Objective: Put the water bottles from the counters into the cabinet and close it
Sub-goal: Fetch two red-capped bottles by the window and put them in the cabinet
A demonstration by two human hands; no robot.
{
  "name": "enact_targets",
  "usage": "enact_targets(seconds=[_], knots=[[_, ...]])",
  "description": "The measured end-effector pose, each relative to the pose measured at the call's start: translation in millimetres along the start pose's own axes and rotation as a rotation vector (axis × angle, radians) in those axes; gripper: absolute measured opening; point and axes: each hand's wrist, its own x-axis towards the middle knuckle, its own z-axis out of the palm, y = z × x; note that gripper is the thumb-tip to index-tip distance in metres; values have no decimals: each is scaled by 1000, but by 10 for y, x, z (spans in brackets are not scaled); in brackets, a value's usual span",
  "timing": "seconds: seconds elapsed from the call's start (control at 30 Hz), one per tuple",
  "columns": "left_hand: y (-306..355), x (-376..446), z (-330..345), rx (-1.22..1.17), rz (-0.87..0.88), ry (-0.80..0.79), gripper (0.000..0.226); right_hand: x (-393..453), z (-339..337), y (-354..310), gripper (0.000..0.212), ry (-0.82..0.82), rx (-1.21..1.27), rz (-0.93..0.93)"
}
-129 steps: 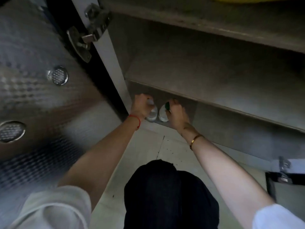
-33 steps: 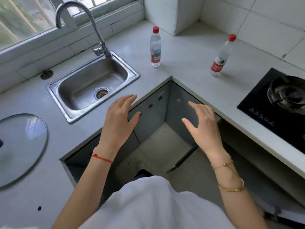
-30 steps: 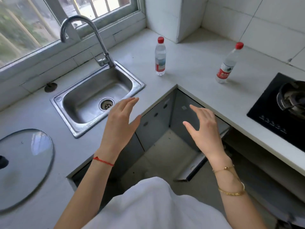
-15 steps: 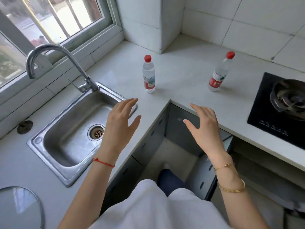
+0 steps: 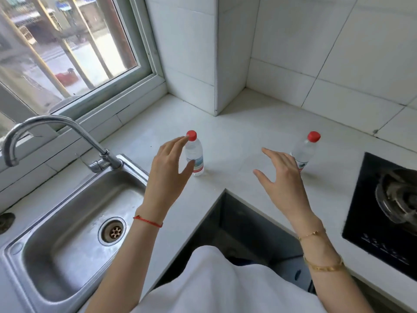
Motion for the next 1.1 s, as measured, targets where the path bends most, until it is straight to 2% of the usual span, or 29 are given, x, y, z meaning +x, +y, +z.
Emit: enact_targets(seconds=[0.1, 0.27, 0.47, 0.73, 0.9, 1.1], knots=[[-46, 311, 158, 13, -41, -9, 59, 272, -8, 113, 54, 0, 8, -12], [-176, 681, 380, 76, -99, -110, 58, 557, 40, 242, 54, -7, 23, -7], [-281, 927, 592, 78, -135, -239, 47, 694, 112, 368, 54, 1, 18, 39], [-338, 1141, 718, 37, -89, -256, 30, 751, 28, 584, 52, 65, 10, 142], [-46, 1206, 770, -14, -1, -243, 31, 802, -149, 846, 50, 173, -24, 204], [431, 1322, 898, -104, 90, -247, 31, 965, -268, 1279, 50, 161, -103, 300]])
